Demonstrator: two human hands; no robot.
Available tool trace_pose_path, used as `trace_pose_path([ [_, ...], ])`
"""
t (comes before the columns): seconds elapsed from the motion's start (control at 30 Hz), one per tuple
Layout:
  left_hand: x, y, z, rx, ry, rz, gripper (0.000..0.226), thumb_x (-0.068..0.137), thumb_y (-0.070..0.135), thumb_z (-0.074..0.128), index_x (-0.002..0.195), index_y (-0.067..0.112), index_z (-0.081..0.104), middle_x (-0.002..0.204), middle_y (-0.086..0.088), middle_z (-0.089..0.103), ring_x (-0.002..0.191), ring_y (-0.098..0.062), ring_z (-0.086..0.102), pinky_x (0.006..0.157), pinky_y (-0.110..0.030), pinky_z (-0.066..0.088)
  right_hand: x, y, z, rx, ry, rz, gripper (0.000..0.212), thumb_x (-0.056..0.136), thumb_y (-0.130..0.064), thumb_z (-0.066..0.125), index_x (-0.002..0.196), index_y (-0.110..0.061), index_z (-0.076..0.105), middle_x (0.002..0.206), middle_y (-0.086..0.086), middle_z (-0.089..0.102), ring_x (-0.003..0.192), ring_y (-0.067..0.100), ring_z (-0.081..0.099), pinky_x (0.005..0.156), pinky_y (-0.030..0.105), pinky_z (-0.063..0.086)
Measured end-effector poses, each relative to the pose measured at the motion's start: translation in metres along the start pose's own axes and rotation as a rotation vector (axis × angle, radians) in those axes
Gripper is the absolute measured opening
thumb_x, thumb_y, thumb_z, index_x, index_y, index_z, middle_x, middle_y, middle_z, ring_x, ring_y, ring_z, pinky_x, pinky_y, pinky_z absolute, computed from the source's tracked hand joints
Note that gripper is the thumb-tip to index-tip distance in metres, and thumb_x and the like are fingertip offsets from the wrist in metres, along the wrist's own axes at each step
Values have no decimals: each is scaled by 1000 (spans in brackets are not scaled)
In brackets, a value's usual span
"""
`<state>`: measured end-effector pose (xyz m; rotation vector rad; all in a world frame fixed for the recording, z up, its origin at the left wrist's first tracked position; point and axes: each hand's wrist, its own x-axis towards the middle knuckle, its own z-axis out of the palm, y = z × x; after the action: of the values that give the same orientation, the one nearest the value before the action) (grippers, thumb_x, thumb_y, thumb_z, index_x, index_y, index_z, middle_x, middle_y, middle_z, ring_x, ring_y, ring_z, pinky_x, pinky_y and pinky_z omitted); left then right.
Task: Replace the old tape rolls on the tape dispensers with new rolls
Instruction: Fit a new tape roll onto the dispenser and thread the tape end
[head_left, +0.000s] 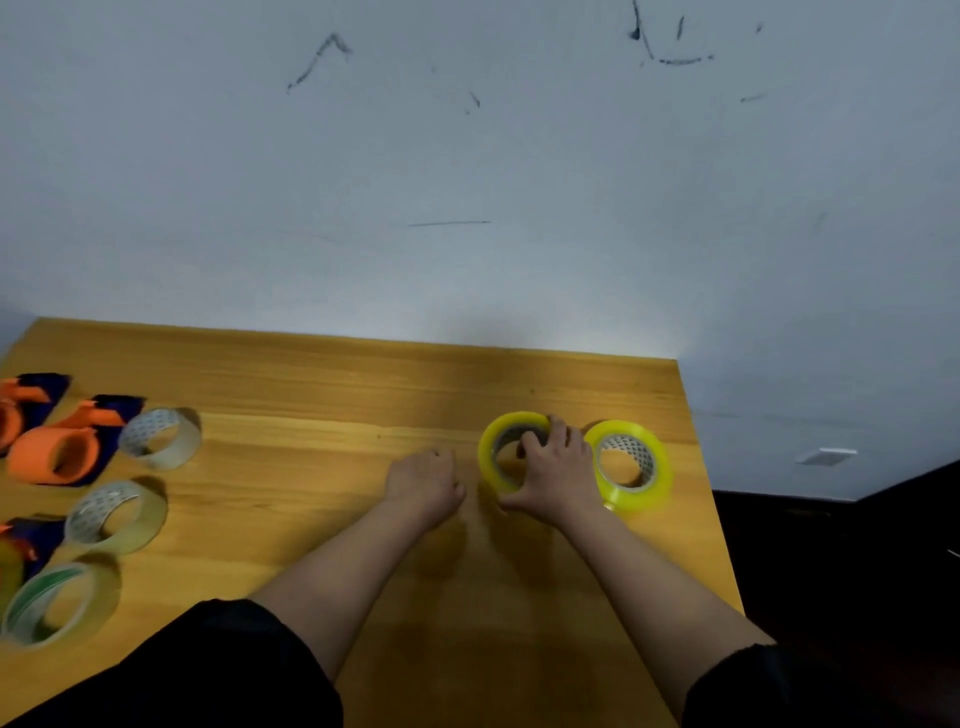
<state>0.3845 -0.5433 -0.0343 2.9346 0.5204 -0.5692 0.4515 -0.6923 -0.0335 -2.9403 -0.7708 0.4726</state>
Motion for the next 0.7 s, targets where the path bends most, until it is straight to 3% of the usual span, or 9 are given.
trace_pose_path([
  [0.27, -33, -54, -23, 85, 95, -9, 40, 93, 38, 43, 126, 15, 47, 125, -9, 55, 112, -29, 55, 86, -38, 45, -17, -48, -20, -24, 74, -49, 83, 62, -64, 71, 126, -19, 42, 140, 15, 32, 124, 35, 35, 103, 42, 30],
  [0.5, -47, -144, -35, 43, 142, 20, 42, 95, 40, 42, 129, 16, 45, 128, -9, 54, 113, -30, 55, 85, -38, 45, -21, -137, -17, 6, 67, -32, 95, 60, -66, 72, 132, -17, 34, 131, 12, 36, 121, 34, 41, 101, 40, 36],
  [0.7, -52, -240, -33, -261, 91, 9, 45, 95, 47, 38, 125, 16, 47, 130, -7, 54, 117, -28, 53, 89, -38, 45, -26, -252, -2, 128, 108, -1, 98, 60, -62, 71, 139, -20, 31, 134, 13, 34, 124, 35, 40, 101, 39, 39],
])
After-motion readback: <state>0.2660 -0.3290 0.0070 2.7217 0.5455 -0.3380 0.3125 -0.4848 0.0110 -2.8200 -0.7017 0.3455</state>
